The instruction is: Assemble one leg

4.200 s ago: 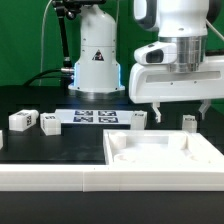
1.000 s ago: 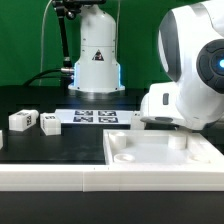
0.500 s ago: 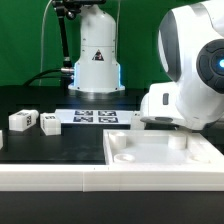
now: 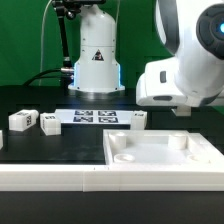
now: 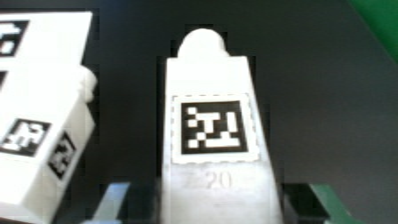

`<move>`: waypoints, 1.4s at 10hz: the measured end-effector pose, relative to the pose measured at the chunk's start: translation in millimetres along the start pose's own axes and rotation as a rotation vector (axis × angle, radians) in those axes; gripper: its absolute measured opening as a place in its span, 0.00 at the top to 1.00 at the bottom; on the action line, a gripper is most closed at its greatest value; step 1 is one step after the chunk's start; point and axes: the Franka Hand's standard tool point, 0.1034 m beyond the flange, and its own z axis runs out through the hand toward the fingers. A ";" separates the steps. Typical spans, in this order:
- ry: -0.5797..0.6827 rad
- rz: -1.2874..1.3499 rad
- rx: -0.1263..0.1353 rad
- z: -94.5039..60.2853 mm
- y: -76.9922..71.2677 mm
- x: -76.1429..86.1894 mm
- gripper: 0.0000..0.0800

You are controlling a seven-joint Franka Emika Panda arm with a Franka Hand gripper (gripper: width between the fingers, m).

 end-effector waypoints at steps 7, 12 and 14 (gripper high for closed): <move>0.345 -0.078 0.028 -34.9 7.9 19.1 0.64; 0.594 -0.093 0.041 -76.3 10.9 4.0 0.64; 0.723 -0.095 0.048 -88.7 9.9 2.7 0.64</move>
Offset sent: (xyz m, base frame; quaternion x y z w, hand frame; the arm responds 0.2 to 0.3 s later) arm 0.0000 0.0000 0.0000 0.0000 0.1938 0.0000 0.9810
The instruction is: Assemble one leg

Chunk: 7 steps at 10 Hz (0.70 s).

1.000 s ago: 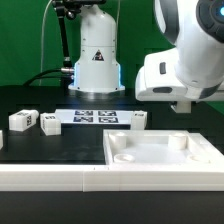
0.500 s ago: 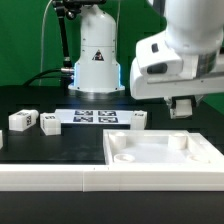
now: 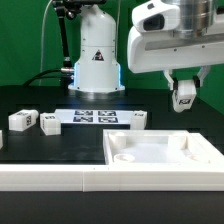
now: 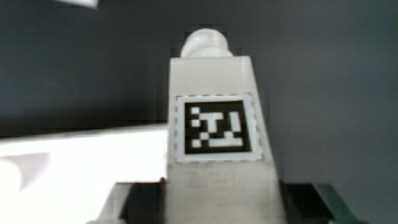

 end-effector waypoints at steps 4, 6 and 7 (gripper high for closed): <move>0.242 -0.015 -0.002 1.6 0.1 7.9 0.64; 0.323 -0.034 -0.005 -23.4 -2.2 24.8 0.64; 0.397 -0.036 0.002 -34.8 -3.3 32.9 0.64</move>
Offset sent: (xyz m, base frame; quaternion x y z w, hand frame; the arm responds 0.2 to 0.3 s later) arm 0.0000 0.0000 0.0000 0.0000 0.1296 0.0000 0.9916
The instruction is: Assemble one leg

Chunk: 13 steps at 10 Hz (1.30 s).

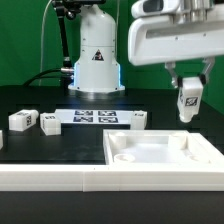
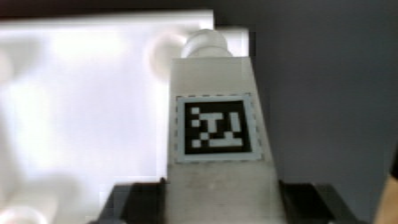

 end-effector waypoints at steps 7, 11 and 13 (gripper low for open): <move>0.318 -0.123 -0.011 13.9 5.4 9.9 0.64; 0.309 -0.195 -0.031 10.2 14.9 35.7 0.64; 0.308 -0.195 -0.032 10.8 15.2 35.1 0.64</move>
Offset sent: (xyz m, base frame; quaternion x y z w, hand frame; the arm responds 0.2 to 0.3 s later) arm 0.0000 0.0000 0.0000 0.0000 0.1296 0.0000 0.9916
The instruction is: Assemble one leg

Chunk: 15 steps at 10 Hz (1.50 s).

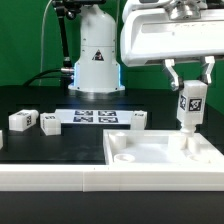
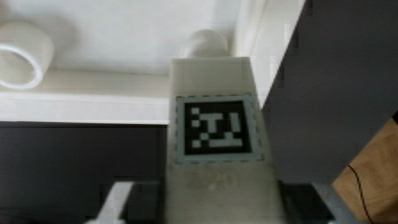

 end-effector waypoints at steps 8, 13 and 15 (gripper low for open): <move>0.007 0.008 0.008 29.2 1.2 27.8 0.64; -0.008 0.009 0.004 46.5 3.8 13.8 0.64; -0.014 0.006 0.006 49.0 1.5 10.8 0.64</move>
Offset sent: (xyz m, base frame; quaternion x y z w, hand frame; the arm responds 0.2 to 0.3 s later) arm 0.0420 0.0031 0.0033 0.0033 -0.0058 -0.0178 0.9998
